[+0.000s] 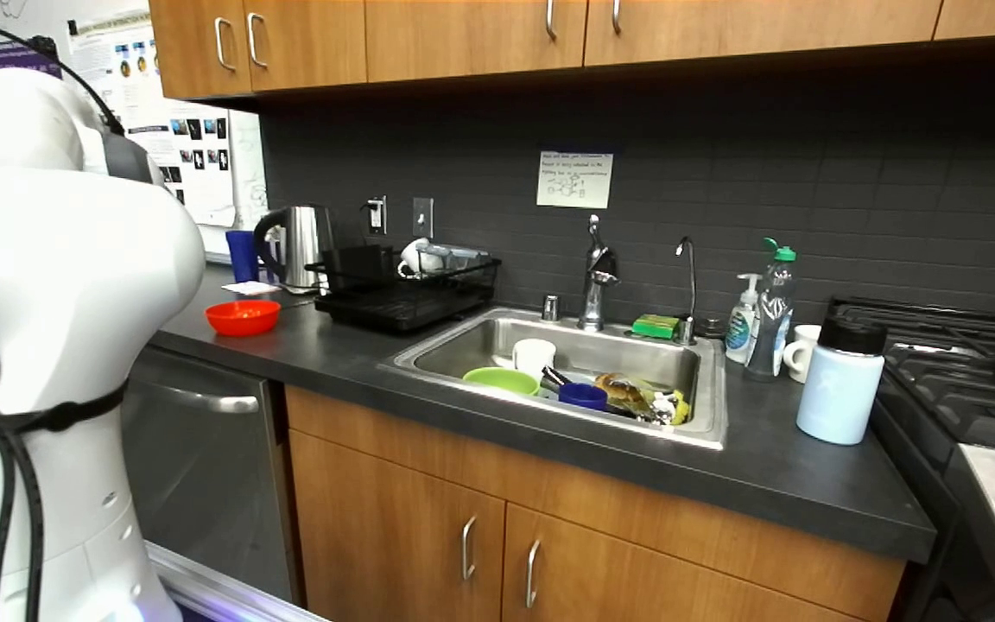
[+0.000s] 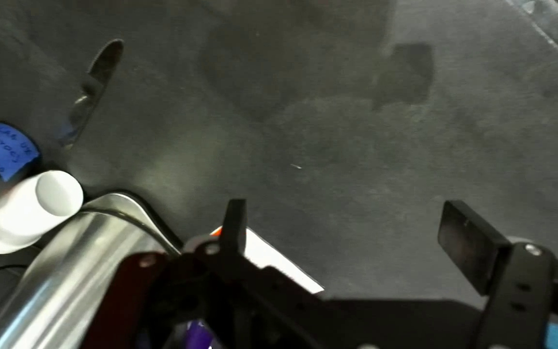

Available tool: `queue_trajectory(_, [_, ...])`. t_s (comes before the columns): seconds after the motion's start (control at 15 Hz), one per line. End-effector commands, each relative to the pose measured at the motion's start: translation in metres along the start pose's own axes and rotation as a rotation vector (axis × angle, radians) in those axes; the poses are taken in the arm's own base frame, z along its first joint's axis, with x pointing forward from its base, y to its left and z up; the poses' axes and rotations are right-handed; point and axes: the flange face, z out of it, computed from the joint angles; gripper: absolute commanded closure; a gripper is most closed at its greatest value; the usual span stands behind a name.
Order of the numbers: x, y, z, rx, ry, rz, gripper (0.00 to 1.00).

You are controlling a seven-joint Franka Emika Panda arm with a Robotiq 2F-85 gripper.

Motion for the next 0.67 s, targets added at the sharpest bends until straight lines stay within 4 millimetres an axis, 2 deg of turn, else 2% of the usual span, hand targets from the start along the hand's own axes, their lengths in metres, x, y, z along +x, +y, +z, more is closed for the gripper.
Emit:
queue_trajectory(0.0, [-0.005,-0.019,-0.007,0.021,0.02,0.002,0.0])
queue_trajectory(0.33, [-0.008,-0.039,-0.009,0.064,0.102,0.066,0.0])
queue_trajectory(0.6, [0.001,-0.046,-0.014,0.106,0.188,0.142,0.0])
